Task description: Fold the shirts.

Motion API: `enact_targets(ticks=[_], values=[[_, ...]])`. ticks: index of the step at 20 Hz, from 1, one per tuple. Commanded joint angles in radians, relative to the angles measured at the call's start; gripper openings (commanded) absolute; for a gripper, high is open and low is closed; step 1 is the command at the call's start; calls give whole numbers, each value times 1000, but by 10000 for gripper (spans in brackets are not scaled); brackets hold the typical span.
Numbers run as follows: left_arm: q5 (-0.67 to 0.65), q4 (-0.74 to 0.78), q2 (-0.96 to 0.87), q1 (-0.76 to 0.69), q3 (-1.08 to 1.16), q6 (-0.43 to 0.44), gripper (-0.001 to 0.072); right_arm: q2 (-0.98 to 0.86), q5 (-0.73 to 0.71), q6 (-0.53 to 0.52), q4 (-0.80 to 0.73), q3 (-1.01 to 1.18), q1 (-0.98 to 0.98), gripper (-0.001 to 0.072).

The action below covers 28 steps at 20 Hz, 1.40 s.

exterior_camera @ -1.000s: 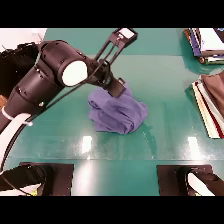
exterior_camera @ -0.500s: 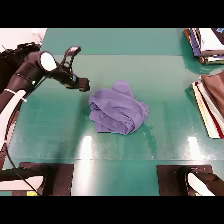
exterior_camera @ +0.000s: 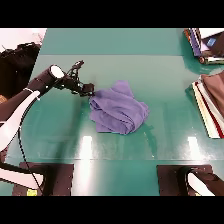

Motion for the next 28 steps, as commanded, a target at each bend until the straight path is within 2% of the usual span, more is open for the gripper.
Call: enact_targets(ticks=[1,3,4,5,6,10,12,17,18,19,20,21,22,25,28], values=[[2,51,24,25,66,9,22,0,95,85,-74,-154,0,20],[3,116,74,41,117,10,22,0,96,105,-97,-330,2,22],[1,153,94,41,142,10,23,-8,88,111,-93,-426,3,101],[0,185,108,41,161,10,23,-32,87,111,-68,-506,13,333],[0,191,114,41,173,10,23,-69,84,110,-13,-579,29,438],[-21,190,115,41,179,10,23,-247,-109,26,218,-690,198,434],[-30,190,115,41,179,10,23,-346,-190,25,247,-646,303,426],[-53,191,115,41,179,10,24,-565,-226,27,246,-443,439,423],[-57,190,115,41,179,10,24,-597,-226,29,246,-406,447,372],[-60,190,115,41,179,10,24,-625,-221,29,245,-371,453,281],[-62,191,115,41,179,10,23,-648,-217,29,244,-342,453,281],[-62,190,116,41,179,10,23,-668,-207,29,242,-314,453,245],[-64,190,117,41,179,10,23,-682,-190,29,232,-290,452,28],[-44,214,168,41,180,10,23,-660,-160,31,131,-227,439,18],[24,264,327,41,180,10,23,-553,-85,68,-17,-126,376,17]])
